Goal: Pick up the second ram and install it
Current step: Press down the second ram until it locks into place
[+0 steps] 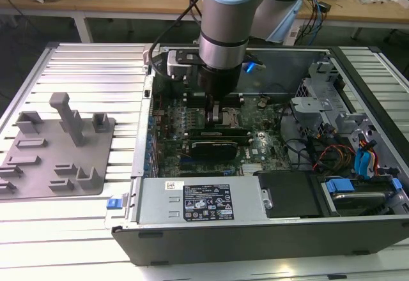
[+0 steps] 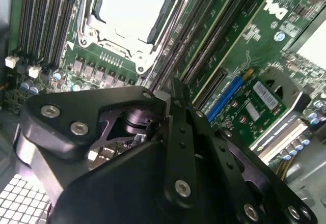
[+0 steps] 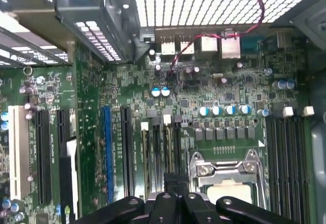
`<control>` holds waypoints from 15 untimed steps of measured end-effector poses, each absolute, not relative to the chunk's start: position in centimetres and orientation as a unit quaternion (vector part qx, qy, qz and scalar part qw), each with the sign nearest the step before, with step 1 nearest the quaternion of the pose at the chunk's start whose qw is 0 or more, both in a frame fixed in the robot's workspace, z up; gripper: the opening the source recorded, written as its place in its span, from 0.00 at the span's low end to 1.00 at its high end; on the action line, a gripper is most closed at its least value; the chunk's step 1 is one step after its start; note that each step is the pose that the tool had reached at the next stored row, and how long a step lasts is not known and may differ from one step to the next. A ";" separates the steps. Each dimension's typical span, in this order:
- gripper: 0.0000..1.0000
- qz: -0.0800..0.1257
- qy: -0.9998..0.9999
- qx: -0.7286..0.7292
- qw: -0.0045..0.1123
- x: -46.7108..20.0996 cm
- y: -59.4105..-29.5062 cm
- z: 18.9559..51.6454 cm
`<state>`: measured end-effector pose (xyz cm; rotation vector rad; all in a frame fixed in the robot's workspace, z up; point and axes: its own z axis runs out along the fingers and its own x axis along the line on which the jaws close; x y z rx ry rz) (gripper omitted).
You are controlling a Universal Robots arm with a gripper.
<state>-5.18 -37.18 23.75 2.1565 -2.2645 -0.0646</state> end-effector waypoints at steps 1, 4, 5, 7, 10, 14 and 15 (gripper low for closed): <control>0.08 -0.021 -0.724 0.689 0.007 -5.4 -37.2 23.5; 0.08 -0.021 -0.724 0.689 0.007 -5.4 -37.2 23.4; 0.08 -0.021 -0.724 0.689 0.007 -5.4 -37.2 23.3; 0.08 -0.021 -0.724 0.689 0.007 -5.4 -37.2 23.2; 0.08 -0.021 -0.724 0.689 0.007 -5.4 -37.2 23.1; 0.08 -0.021 -0.724 0.689 0.007 -5.4 -37.2 23.0; 0.08 -0.021 -0.724 0.689 0.007 -5.5 -37.2 22.9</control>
